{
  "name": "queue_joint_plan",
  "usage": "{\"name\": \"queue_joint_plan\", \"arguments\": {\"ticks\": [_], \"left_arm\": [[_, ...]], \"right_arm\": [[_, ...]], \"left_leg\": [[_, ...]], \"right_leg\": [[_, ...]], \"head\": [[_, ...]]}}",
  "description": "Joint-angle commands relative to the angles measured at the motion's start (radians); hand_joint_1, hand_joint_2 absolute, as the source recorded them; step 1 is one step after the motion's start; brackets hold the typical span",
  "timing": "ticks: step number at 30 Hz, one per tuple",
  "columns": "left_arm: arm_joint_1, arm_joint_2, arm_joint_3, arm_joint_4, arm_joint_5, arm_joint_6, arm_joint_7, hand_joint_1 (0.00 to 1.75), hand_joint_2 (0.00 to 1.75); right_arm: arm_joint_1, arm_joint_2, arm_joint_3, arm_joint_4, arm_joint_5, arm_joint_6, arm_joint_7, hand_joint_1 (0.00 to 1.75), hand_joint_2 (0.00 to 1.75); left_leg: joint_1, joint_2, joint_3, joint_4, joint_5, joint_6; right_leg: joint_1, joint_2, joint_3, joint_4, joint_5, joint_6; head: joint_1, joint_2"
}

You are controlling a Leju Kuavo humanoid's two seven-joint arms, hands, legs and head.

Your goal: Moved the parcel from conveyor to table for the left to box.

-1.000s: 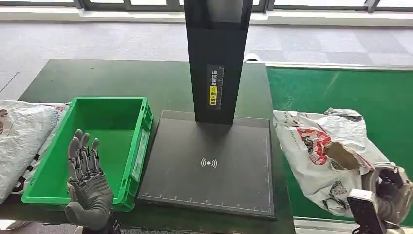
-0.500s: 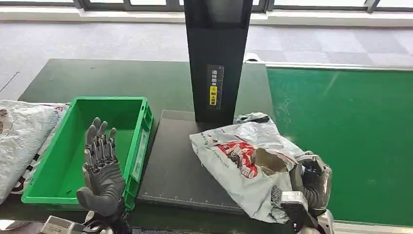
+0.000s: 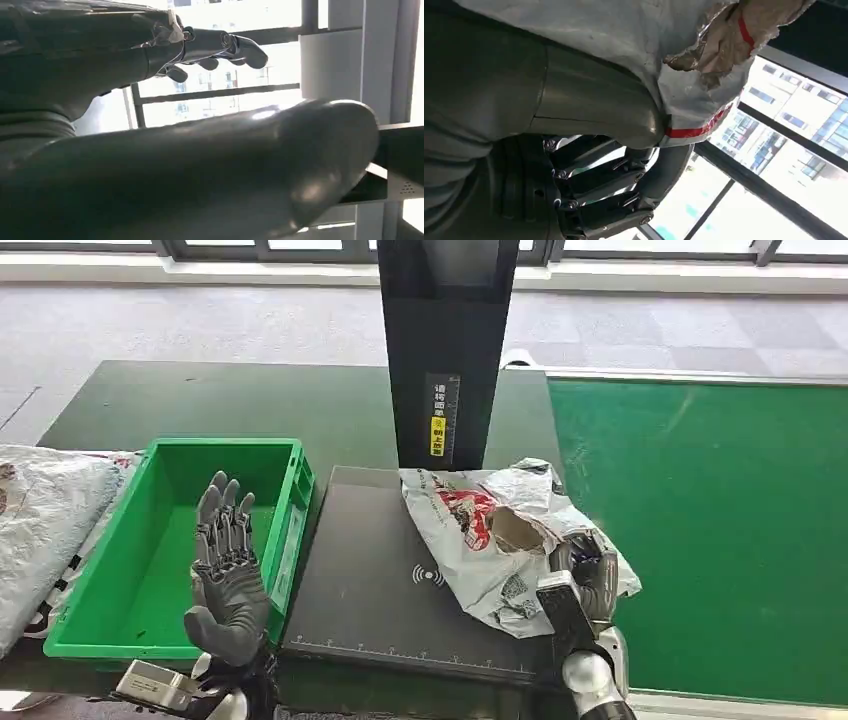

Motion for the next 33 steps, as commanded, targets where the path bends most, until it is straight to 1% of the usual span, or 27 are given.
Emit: {"name": "queue_joint_plan", "arguments": {"ticks": [1, 5, 6, 7, 8, 9, 11, 12, 13, 14, 15, 16, 17, 18, 19, 20, 21, 22, 23, 25, 27, 28, 30, 31, 32, 33], "left_arm": [[-0.025, 0.025, -0.018, 0.063, -0.004, -0.003, -0.006, 0.00, 0.00], [-0.024, 0.024, -0.019, 0.063, -0.004, -0.003, -0.006, 0.00, 0.00], [-0.022, 0.027, -0.027, 0.062, -0.011, -0.018, -0.011, 0.00, 0.00], [-0.022, 0.025, -0.029, 0.063, -0.015, -0.022, -0.012, 0.00, 0.00], [-0.026, 0.024, -0.035, 0.067, -0.020, -0.031, -0.012, 0.00, 0.00], [-0.032, 0.019, -0.037, 0.075, -0.020, -0.030, -0.012, 0.00, 0.00], [-0.050, 0.014, -0.049, 0.098, -0.026, -0.038, -0.011, 0.00, 0.00], [-0.071, 0.011, -0.065, 0.127, -0.028, -0.042, -0.010, 0.00, 0.00], [-0.088, 0.008, -0.082, 0.153, -0.027, -0.042, -0.010, 0.00, 0.00], [-0.123, 0.005, -0.113, 0.203, -0.028, -0.047, -0.011, 0.00, 0.00], [-0.150, -0.002, -0.137, 0.240, -0.028, -0.058, -0.012, 0.00, 0.00], [-0.190, -0.013, -0.176, 0.283, -0.018, -0.118, -0.011, 0.00, 0.00], [-0.237, -0.041, -0.209, 0.337, -0.019, -0.160, 0.003, 0.00, 0.00], [-0.272, -0.066, -0.224, 0.383, -0.024, -0.153, 0.008, 0.00, 0.00], [-0.289, -0.074, -0.232, 0.410, -0.022, -0.147, 0.008, 0.00, 0.00], [-0.302, -0.073, -0.240, 0.426, -0.019, -0.153, 0.007, 0.00, 0.00], [-0.317, -0.075, -0.242, 0.444, -0.014, -0.156, 0.006, 0.00, 0.00], [-0.331, -0.074, -0.242, 0.457, -0.007, -0.160, 0.003, 0.00, 0.00], [-0.336, -0.073, -0.240, 0.460, -0.005, -0.161, 0.003, 0.00, 0.00], [-0.347, -0.068, -0.237, 0.463, 0.003, -0.169, 0.004, 0.00, 0.00], [-0.345, -0.062, -0.226, 0.452, 0.005, -0.166, 0.020, 0.00, 0.00], [-0.337, -0.068, -0.207, 0.444, 0.004, -0.126, 0.053, 0.00, 0.00], [-0.335, -0.063, -0.208, 0.440, 0.005, -0.124, 0.057, 0.00, 0.00], [-0.330, -0.069, -0.191, 0.442, 0.020, -0.102, 0.078, 0.00, 0.00], [-0.329, -0.063, -0.192, 0.440, 0.021, -0.098, 0.081, 0.00, 0.00], [-0.312, -0.053, -0.183, 0.425, 0.020, -0.047, 0.094, 0.00, 0.00]], "right_arm": [[-0.094, 0.007, 0.067, 0.214, 0.008, -0.035, 0.000, 1.75, 1.75], [-0.096, 0.010, 0.068, 0.217, 0.009, -0.037, 0.000, 1.75, 1.75], [-0.114, 0.016, 0.074, 0.266, 0.046, -0.113, 0.000, 0.98, 1.75], [-0.111, 0.022, 0.057, 0.272, 0.077, -0.173, 0.001, 0.00, 1.75], [-0.102, 0.024, 0.044, 0.273, 0.097, -0.217, 0.013, 0.00, 1.75], [-0.092, 0.017, 0.039, 0.264, 0.097, -0.210, 0.012, 0.00, 1.75], [-0.064, 0.010, 0.008, 0.237, 0.113, -0.238, 0.024, 0.00, 1.75], [-0.047, 0.006, -0.022, 0.214, 0.103, -0.245, 0.024, 0.00, 1.75], [-0.034, 0.001, -0.050, 0.201, 0.093, -0.235, 0.019, 0.00, 1.75], [-0.008, -0.008, -0.104, 0.181, 0.068, -0.223, 0.000, 0.00, 1.75], [0.023, -0.016, -0.142, 0.127, 0.017, -0.202, 0.000, 0.00, 1.75], [0.103, -0.008, -0.195, -0.019, -0.067, -0.182, 0.000, 0.00, 1.75], [0.222, -0.004, -0.224, -0.214, -0.118, -0.124, 0.000, 0.00, 1.75], [0.301, 0.008, -0.240, -0.312, -0.119, -0.091, 0.000, 0.00, 1.75], [0.336, 0.039, -0.271, -0.372, -0.084, -0.049, 0.000, 0.00, 1.75], [0.350, 0.066, -0.292, -0.412, -0.056, -0.001, 0.000, 0.00, 1.75], [0.360, 0.099, -0.305, -0.440, -0.023, 0.023, 0.000, 0.00, 1.75], [0.362, 0.132, -0.318, -0.477, -0.002, 0.089, 0.000, 0.00, 1.75], [0.359, 0.144, -0.319, -0.481, 0.006, 0.097, 0.000, 0.00, 1.75], [0.360, 0.154, -0.291, -0.511, 0.000, 0.145, 0.000, 0.00, 1.75], [0.357, 0.172, -0.271, -0.532, 0.027, 0.142, 0.000, 0.00, 1.75], [0.358, 0.178, -0.252, -0.551, 0.037, 0.140, 0.000, 0.00, 1.75], [0.357, 0.185, -0.244, -0.563, 0.042, 0.134, 0.002, 0.00, 1.75], [0.358, 0.170, -0.220, -0.566, 0.042, 0.159, 0.001, 0.00, 1.75], [0.357, 0.173, -0.214, -0.568, 0.042, 0.156, 0.001, 0.00, 1.75], [0.347, 0.151, -0.173, -0.546, 0.049, 0.173, 0.005, 0.00, 1.75]], "left_leg": [[0.000, 0.002, 0.002, -0.001, 0.000, 0.000], [0.000, 0.003, 0.003, -0.003, 0.001, 0.000], [0.000, 0.002, 0.001, -0.001, 0.001, 0.000], [0.000, 0.002, 0.001, -0.002, 0.001, 0.000], [0.001, 0.003, 0.004, -0.005, 0.003, 0.000], [0.001, 0.004, 0.005, -0.006, 0.003, 0.000], [0.001, 0.001, 0.005, -0.006, 0.003, 0.000], [0.001, -0.002, 0.002, -0.002, 0.001, 0.000], [0.001, -0.002, 0.003, -0.003, 0.002, 0.000], [0.000, -0.004, 0.003, -0.004, 0.003, 0.001], [0.000, -0.006, 0.002, -0.002, 0.002, 0.000], [0.000, -0.008, 0.002, -0.003, 0.003, 0.001], [0.000, -0.010, 0.003, -0.004, 0.004, 0.001], [0.000, -0.016, 0.001, -0.004, 0.005, 0.001], [0.000, -0.018, -0.001, 0.000, 0.003, 0.001], [0.000, -0.019, 0.000, 0.000, 0.003, 0.001], [-0.001, -0.016, -0.001, 0.001, 0.002, 0.001], [0.000, -0.019, -0.001, 0.002, 0.001, 0.001], [-0.001, -0.015, -0.001, 0.001, 0.001, 0.001], [0.000, -0.008, -0.001, 0.002, -0.001, 0.001], [-0.001, -0.002, -0.001, 0.001, -0.001, 0.000], [-0.001, -0.001, 0.000, 0.001, -0.001, 0.000], [-0.001, 0.000, 0.000, 0.001, -0.001, 0.001], [-0.001, 0.002, 0.000, 0.001, -0.001, 0.001], [0.000, 0.002, 0.001, 0.000, -0.001, 0.001], [0.000, 0.003, 0.002, -0.001, -0.001, 0.001]], "right_leg": [[0.001, 0.002, 0.002, -0.002, 0.001, 0.000], [0.001, 0.002, 0.003, -0.003, 0.002, -0.001], [0.000, 0.001, 0.001, -0.001, 0.001, -0.001], [0.000, 0.002, 0.001, -0.002, 0.002, -0.001], [0.001, 0.002, 0.004, -0.005, 0.003, -0.001], [0.001, 0.003, 0.004, -0.006, 0.004, -0.002], [0.001, 0.001, 0.005, -0.007, 0.003, -0.001], [0.001, -0.002, 0.003, -0.003, 0.001, -0.001], [0.001, -0.002, 0.003, -0.004, 0.002, -0.001], [0.000, -0.004, 0.004, -0.004, 0.002, -0.001], [0.000, -0.006, 0.004, -0.003, 0.000, 0.000], [0.000, -0.008, 0.004, -0.004, 0.001, 0.000], [0.000, -0.010, 0.005, -0.005, 0.001, 0.000], [0.000, -0.015, 0.006, -0.006, 0.000, 0.000], [0.000, -0.018, 0.003, -0.002, -0.002, 0.000], [0.000, -0.019, 0.005, -0.003, -0.003, 0.000], [-0.001, -0.017, 0.002, -0.001, -0.002, 0.000], [0.000, -0.020, 0.004, -0.001, -0.003, 0.000], [-0.001, -0.016, 0.004, -0.001, -0.002, 0.000], [0.000, -0.008, 0.001, 0.000, -0.001, 0.000], [-0.001, -0.002, -0.001, 0.000, -0.001, -0.001], [-0.001, -0.002, -0.001, 0.000, -0.001, -0.001], [0.000, -0.001, -0.001, -0.001, 0.000, 0.000], [0.000, 0.001, -0.002, 0.000, 0.000, 0.000], [0.000, 0.002, -0.001, -0.001, 0.000, 0.000], [0.000, 0.001, 0.001, -0.002, 0.001, -0.001]], "head": [[0.000, 0.000], [0.000, 0.000], [0.000, 0.000], [0.000, 0.000], [0.000, 0.000], [0.000, 0.000], [0.000, 0.000], [0.000, 0.000], [0.000, 0.000], [0.000, 0.000], [0.000, 0.000], [0.000, 0.000], [0.000, 0.000], [0.000, 0.000], [0.000, 0.000], [0.000, 0.000], [0.000, 0.000], [0.000, 0.000], [0.000, 0.000], [0.000, 0.000], [0.000, 0.000], [0.000, 0.000], [0.000, 0.000], [0.000, 0.000], [0.000, 0.000], [0.000, 0.000]]}}
